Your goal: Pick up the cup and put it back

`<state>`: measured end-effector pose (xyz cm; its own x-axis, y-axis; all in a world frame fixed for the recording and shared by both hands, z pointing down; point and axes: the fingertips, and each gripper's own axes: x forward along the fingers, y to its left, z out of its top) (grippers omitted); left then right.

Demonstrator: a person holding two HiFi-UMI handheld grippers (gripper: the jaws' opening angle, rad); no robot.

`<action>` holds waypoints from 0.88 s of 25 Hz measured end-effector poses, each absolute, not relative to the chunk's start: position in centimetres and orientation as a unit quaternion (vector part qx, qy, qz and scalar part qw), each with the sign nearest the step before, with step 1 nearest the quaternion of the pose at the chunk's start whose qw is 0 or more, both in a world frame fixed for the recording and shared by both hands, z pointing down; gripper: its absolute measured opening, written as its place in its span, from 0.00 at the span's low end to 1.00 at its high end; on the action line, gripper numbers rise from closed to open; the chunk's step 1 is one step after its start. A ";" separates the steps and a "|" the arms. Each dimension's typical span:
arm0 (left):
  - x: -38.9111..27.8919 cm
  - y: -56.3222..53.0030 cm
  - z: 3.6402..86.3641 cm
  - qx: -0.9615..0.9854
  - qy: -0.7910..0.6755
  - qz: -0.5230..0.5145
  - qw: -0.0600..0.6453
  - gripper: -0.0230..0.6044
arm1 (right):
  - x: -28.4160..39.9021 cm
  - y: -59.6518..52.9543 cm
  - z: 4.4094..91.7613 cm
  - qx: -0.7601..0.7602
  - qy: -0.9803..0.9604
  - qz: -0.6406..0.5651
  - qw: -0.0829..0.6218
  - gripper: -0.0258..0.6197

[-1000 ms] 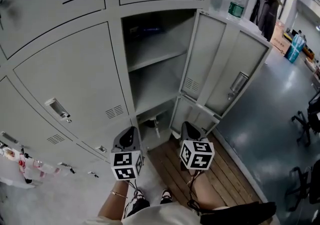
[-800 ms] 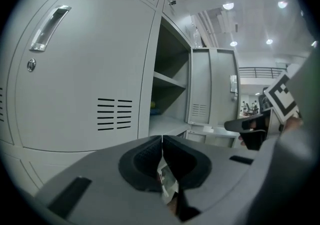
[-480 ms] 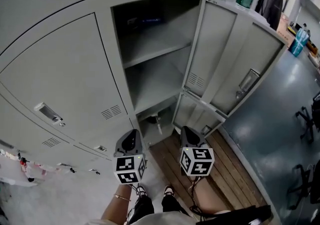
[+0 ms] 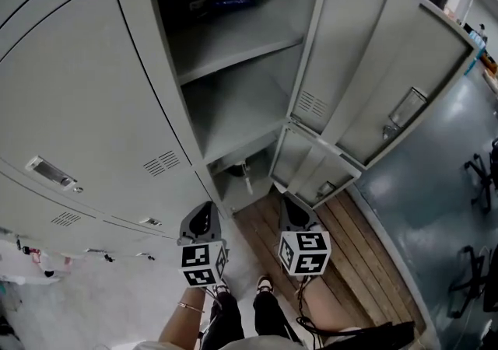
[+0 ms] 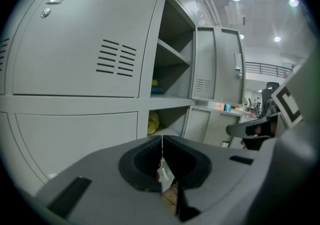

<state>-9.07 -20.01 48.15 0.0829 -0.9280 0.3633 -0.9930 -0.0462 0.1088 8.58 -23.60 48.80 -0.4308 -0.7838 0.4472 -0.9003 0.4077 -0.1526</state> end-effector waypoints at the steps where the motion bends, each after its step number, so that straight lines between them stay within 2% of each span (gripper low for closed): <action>1: -9.1 -19.9 48.8 0.715 -0.670 0.100 0.170 0.05 | 8.6 -23.5 49.4 0.510 -0.824 0.191 0.157 0.03; 10: -9.6 -20.0 53.3 0.705 -0.675 0.108 0.189 0.05 | 8.5 -22.4 54.5 0.503 -0.818 0.212 0.181 0.03; 22: -9.1 -19.9 54.6 0.707 -0.670 0.113 0.195 0.05 | 8.4 -22.4 55.4 0.500 -0.821 0.210 0.180 0.03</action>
